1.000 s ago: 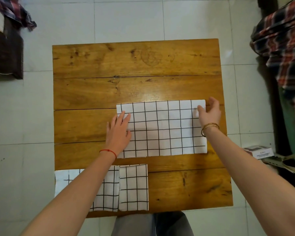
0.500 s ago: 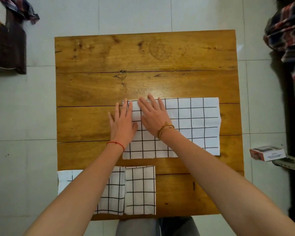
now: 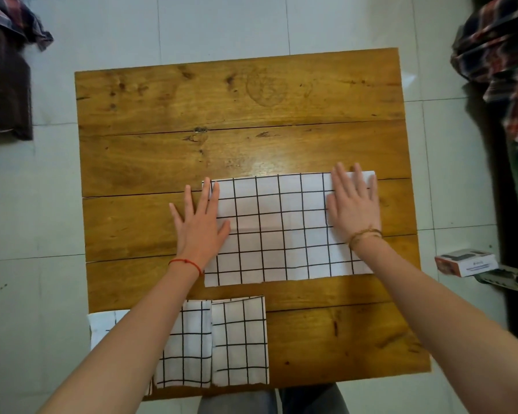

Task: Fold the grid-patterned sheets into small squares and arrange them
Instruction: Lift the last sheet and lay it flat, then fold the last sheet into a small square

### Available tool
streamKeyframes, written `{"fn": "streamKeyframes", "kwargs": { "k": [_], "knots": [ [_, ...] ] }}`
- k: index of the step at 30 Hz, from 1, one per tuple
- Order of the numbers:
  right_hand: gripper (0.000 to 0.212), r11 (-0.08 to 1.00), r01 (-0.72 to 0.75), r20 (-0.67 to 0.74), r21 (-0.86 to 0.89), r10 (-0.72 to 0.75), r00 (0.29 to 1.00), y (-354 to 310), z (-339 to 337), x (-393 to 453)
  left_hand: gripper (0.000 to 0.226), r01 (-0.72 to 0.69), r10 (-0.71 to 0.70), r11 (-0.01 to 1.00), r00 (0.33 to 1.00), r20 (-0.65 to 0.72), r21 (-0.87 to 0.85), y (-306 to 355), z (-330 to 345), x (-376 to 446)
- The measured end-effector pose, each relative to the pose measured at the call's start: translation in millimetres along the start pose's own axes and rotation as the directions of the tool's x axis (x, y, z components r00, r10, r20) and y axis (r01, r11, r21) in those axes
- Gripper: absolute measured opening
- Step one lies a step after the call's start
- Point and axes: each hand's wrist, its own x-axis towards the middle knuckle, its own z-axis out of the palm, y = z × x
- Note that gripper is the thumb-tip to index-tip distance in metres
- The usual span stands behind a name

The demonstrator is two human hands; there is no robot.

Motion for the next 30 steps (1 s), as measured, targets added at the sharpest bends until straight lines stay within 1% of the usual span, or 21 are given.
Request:
{"fn": "streamKeyframes", "kwargs": {
  "k": [2, 4, 7, 8, 10, 12, 13, 15, 17, 18, 20, 22, 24, 25, 27, 28, 29, 30],
  "knots": [
    [0.058, 0.995, -0.096, 0.003, -0.014, 0.096, 0.995, 28, 3, -3, 0.08, 0.002, -0.002, 1.0, 1.0, 0.009, 0.003, 0, 0, 1],
    [0.059, 0.99, -0.144, 0.016, -0.007, 0.144, 0.989, 44, 4, -4, 0.08, 0.003, -0.003, 1.0, 1.0, 0.015, 0.002, 1, -1, 2],
    [0.06, 0.991, -0.133, 0.019, 0.01, 0.133, 0.991, 50, 4, -5, 0.081, 0.019, -0.019, 0.999, 1.0, 0.005, -0.04, 3, -1, 2],
    [0.061, 0.991, -0.133, 0.01, 0.025, 0.133, 0.991, 48, 3, -6, 0.081, 0.039, -0.04, 0.997, 0.999, -0.016, -0.072, 4, -2, 1],
    [0.063, 0.99, -0.128, -0.019, 0.064, 0.129, 0.991, 39, -1, -7, 0.075, 0.107, -0.127, 0.978, 0.986, -0.104, -0.181, 9, -4, -5],
    [0.062, 0.991, -0.066, -0.066, 0.115, 0.074, 0.995, 25, -7, -12, 0.06, 0.201, -0.274, 0.927, 0.939, -0.207, -0.318, 16, -7, -15],
    [0.06, 0.99, -0.01, -0.092, 0.14, 0.023, 0.995, 16, -10, -15, 0.054, 0.257, -0.357, 0.888, 0.908, -0.22, -0.381, 19, -6, -20],
    [0.055, 0.976, 0.123, -0.124, 0.181, -0.102, 0.987, -1, -13, -24, 0.049, 0.369, -0.49, 0.802, 0.856, -0.163, -0.47, 23, -3, -30],
    [0.054, 0.953, 0.228, -0.131, 0.2, -0.204, 0.97, -19, -12, -33, 0.047, 0.448, -0.559, 0.737, 0.825, -0.083, -0.507, 24, 3, -36],
    [0.055, 0.945, 0.257, -0.12, 0.2, -0.237, 0.964, -27, -11, -37, 0.046, 0.471, -0.577, 0.714, 0.815, -0.055, -0.518, 23, 6, -37],
    [0.061, 0.942, 0.277, -0.079, 0.188, -0.267, 0.96, -40, -8, -44, 0.043, 0.489, -0.586, 0.68, 0.81, -0.005, -0.547, 24, 10, -37],
    [0.065, 0.947, 0.269, -0.053, 0.178, -0.264, 0.963, -48, -5, -47, 0.042, 0.497, -0.578, 0.643, 0.814, 0.057, -0.582, 25, 12, -35],
    [0.066, 0.949, 0.252, -0.054, 0.187, -0.246, 0.968, -52, -3, -48, 0.038, 0.479, -0.556, 0.619, 0.827, 0.083, -0.622, 24, 10, -32],
    [0.067, 0.949, 0.248, -0.058, 0.193, -0.241, 0.969, -54, -3, -48, 0.037, 0.45, -0.536, 0.598, 0.84, 0.087, -0.663, 23, 7, -31],
    [0.068, 0.947, 0.252, -0.06, 0.199, -0.245, 0.968, -58, -3, -48, 0.037, 0.384, -0.491, 0.506, 0.865, 0.109, -0.773, 19, -5, -34],
    [0.069, 0.944, 0.258, -0.057, 0.204, -0.251, 0.966, -61, -3, -47, 0.036, 0.352, -0.464, 0.475, 0.879, 0.111, -0.806, 17, -12, -36],
    [0.07, 0.941, 0.265, -0.05, 0.21, -0.26, 0.964, -64, -4, -46, 0.033, 0.318, -0.434, 0.478, 0.896, 0.094, -0.819, 15, -22, -40],
    [0.072, 0.938, 0.273, -0.047, 0.215, -0.27, 0.962, -69, -5, -45, 0.029, 0.278, -0.395, 0.503, 0.916, 0.068, -0.818, 13, -32, -44]
  ]
}}
